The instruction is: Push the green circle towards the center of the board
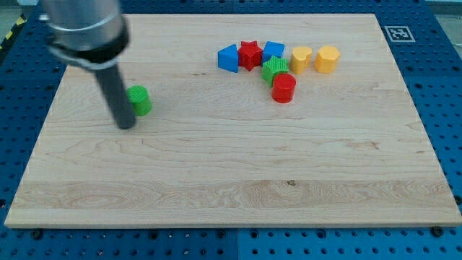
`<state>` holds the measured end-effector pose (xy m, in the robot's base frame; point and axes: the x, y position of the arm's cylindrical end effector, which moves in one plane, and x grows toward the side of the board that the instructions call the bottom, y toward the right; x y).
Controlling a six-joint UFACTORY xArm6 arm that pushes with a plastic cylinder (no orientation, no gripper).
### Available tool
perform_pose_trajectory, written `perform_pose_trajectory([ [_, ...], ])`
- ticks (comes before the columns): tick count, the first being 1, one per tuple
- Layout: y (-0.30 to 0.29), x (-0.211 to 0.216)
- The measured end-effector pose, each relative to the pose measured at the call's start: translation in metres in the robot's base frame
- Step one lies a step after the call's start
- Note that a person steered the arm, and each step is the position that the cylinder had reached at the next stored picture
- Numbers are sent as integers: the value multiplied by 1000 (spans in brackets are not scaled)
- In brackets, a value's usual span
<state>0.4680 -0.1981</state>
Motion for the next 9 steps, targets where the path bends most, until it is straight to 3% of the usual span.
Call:
perform_pose_trajectory([
  [1,-62,-20],
  [2,-27,-45],
  [4,128,6],
  [6,31,-6],
  [7,40,-34],
  [9,184,-1],
])
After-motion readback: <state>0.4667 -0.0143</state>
